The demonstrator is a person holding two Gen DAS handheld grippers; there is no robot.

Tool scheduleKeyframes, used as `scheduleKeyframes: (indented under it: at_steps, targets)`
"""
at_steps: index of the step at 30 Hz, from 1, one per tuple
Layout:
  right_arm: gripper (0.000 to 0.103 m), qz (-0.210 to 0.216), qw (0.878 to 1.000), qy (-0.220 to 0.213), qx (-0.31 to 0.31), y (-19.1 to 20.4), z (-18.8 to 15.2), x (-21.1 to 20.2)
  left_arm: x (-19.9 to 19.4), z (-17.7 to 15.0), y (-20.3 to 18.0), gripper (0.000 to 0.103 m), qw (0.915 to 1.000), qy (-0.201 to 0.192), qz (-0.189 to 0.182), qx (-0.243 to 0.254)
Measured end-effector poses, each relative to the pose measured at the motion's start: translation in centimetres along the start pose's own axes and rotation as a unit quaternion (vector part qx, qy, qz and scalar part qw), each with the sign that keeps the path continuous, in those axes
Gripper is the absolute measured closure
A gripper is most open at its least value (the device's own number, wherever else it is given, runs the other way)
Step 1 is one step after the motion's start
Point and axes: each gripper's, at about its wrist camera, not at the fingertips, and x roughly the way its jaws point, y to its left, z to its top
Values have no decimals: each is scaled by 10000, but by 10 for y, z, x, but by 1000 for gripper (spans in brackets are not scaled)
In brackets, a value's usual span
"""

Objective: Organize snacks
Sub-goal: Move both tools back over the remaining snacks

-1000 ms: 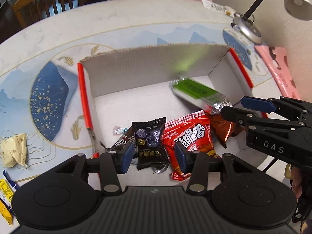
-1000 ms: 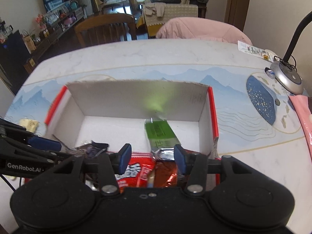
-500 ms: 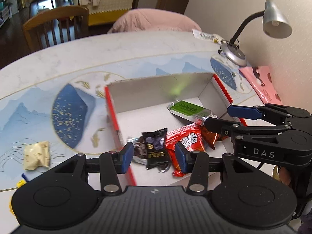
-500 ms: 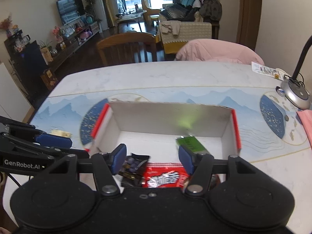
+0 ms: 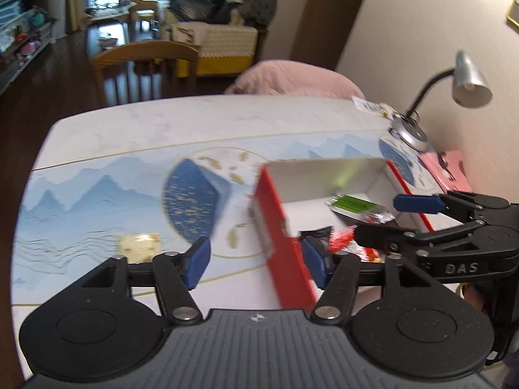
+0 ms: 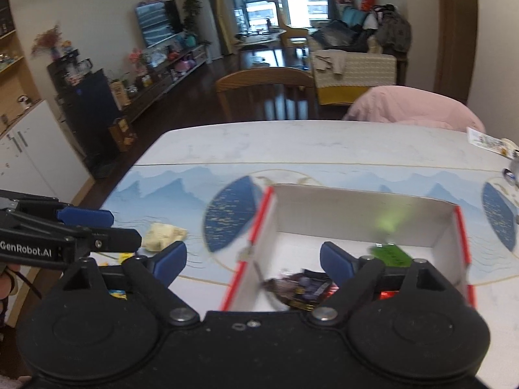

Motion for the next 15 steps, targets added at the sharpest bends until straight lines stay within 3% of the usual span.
scheduleKeyframes:
  at_steps: [5,10,15]
  targets:
    - [3,192,9997,-11,-144,28,1,10,-21,-13,39,35,9991,-205,294,-209]
    - [1,323,9990,48,-314,57,-3,23,-36,-30,78,26,9960,-393,588,-548]
    - [1,483,9974,215,-494,88,-10,41,-41,-47,116,26,9913,-373,917,-870]
